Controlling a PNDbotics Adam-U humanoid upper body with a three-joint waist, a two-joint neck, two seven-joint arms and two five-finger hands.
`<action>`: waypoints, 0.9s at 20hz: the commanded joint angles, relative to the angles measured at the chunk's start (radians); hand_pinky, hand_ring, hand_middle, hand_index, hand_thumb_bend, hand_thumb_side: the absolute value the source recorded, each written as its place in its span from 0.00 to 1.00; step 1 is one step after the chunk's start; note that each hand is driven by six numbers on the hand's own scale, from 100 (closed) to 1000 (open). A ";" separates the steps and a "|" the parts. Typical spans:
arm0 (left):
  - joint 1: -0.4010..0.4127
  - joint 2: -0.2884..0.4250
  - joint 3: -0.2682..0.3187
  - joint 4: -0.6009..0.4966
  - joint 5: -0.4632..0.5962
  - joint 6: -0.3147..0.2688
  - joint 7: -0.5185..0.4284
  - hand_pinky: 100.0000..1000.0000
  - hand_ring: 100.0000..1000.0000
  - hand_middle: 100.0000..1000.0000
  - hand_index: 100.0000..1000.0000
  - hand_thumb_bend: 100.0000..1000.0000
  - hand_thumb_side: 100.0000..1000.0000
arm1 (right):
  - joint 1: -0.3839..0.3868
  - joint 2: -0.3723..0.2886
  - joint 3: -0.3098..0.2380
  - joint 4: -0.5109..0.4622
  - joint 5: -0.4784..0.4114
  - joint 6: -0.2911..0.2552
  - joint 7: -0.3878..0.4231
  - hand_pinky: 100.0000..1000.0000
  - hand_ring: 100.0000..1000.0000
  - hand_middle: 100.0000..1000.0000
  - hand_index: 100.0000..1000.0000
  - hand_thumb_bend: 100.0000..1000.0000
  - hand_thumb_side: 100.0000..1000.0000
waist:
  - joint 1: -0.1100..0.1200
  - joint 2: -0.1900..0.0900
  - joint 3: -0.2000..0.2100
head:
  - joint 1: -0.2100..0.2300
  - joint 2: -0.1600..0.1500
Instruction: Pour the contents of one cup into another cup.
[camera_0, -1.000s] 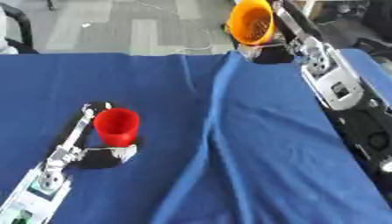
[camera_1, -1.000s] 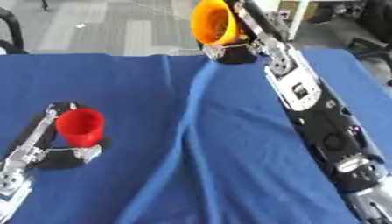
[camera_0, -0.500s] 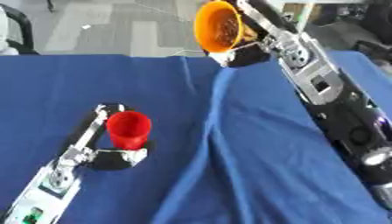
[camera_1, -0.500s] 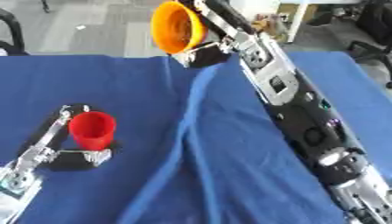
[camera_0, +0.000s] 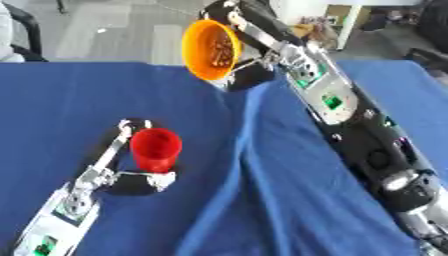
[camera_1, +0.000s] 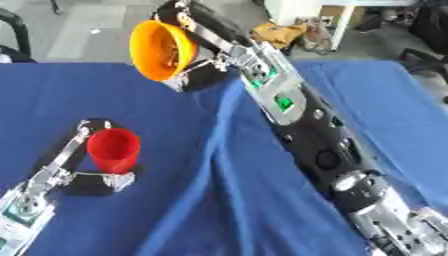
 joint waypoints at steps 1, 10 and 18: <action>-0.026 -0.006 -0.002 -0.015 -0.003 -0.004 -0.010 0.31 0.34 0.33 0.57 0.34 0.00 | -0.030 0.017 -0.004 0.003 0.032 -0.013 0.001 0.51 0.63 0.25 0.26 0.00 0.00 | 0.004 -0.022 0.004 | -0.007 -0.008; -0.043 -0.026 -0.017 -0.019 0.001 -0.017 -0.032 0.31 0.34 0.33 0.57 0.33 0.00 | -0.033 0.072 0.003 0.046 0.204 -0.072 -0.026 0.53 0.62 0.25 0.27 0.00 0.00 | 0.003 -0.018 0.018 | -0.016 -0.012; -0.046 -0.030 -0.018 -0.025 0.014 -0.022 -0.039 0.31 0.34 0.33 0.57 0.33 0.00 | -0.029 0.085 0.010 0.056 0.334 -0.126 -0.098 0.55 0.61 0.26 0.28 0.00 0.00 | 0.002 -0.017 0.019 | -0.016 -0.014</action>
